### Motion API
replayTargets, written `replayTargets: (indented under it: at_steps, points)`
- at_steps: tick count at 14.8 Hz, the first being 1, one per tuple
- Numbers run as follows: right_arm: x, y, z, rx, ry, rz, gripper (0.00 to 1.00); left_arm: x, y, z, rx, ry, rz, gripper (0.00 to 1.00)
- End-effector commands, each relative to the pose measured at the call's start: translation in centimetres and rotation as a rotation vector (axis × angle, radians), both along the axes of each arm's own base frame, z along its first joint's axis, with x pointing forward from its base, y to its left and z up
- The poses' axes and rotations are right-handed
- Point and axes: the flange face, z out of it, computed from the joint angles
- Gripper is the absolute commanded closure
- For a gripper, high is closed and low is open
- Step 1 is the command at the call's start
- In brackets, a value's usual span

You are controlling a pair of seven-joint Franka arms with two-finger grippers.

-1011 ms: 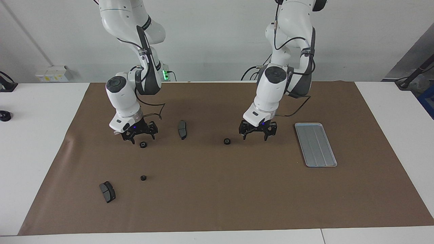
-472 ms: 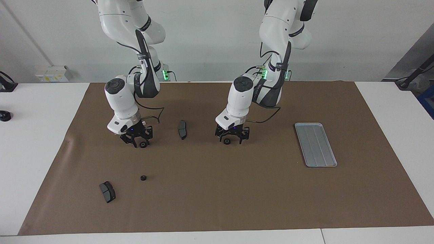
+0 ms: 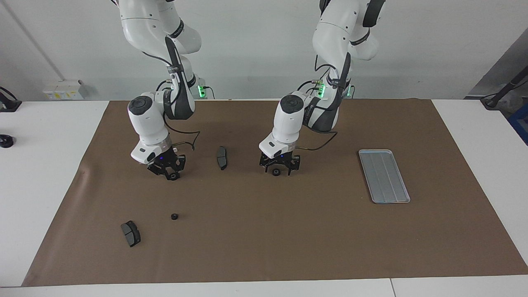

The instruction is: Pick bearing gear from pile to tray

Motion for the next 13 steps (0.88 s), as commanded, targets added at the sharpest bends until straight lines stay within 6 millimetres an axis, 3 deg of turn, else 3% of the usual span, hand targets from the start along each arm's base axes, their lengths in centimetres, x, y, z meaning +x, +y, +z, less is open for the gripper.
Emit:
replayTargets:
  at_steps: [1, 3, 5, 7, 8, 9, 12, 13]
  points:
    - [0.0, 0.7, -0.6, 0.025, -0.001, -0.07, 1.0, -0.2, 0.1, -0.4, -0.002, -0.017, -0.001, 0.24]
    - [0.6, 1.1, 0.5, 0.029, 0.001, -0.077, 1.0, -0.5, 0.4, -0.9, 0.003, -0.013, -0.004, 0.26]
    - [2.1, 1.1, 3.9, 0.036, 0.02, -0.089, 1.0, -0.8, 0.5, -1.3, 0.011, -0.004, -0.005, 0.35]
    - [3.9, 1.9, 7.9, 0.046, 0.063, -0.135, 1.0, -0.8, 0.6, -1.1, 0.019, 0.006, 0.0, 0.77]
    - [4.5, 2.5, 9.8, 0.05, 0.085, -0.152, 1.0, -0.7, 0.8, -1.0, 0.028, 0.016, 0.003, 0.93]
    - [4.9, 3.7, 11.5, 0.054, 0.098, -0.163, 1.0, -0.6, 1.1, -1.0, 0.044, 0.035, 0.009, 1.0]
    - [4.7, 8.3, 13.4, 0.064, 0.106, -0.208, 1.0, 0.1, 2.2, 0.2, 0.069, 0.064, 0.029, 1.0]
    - [4.5, 10.3, 13.4, 0.074, 0.095, -0.244, 1.0, 0.9, 3.7, 1.2, 0.068, 0.058, 0.056, 1.0]
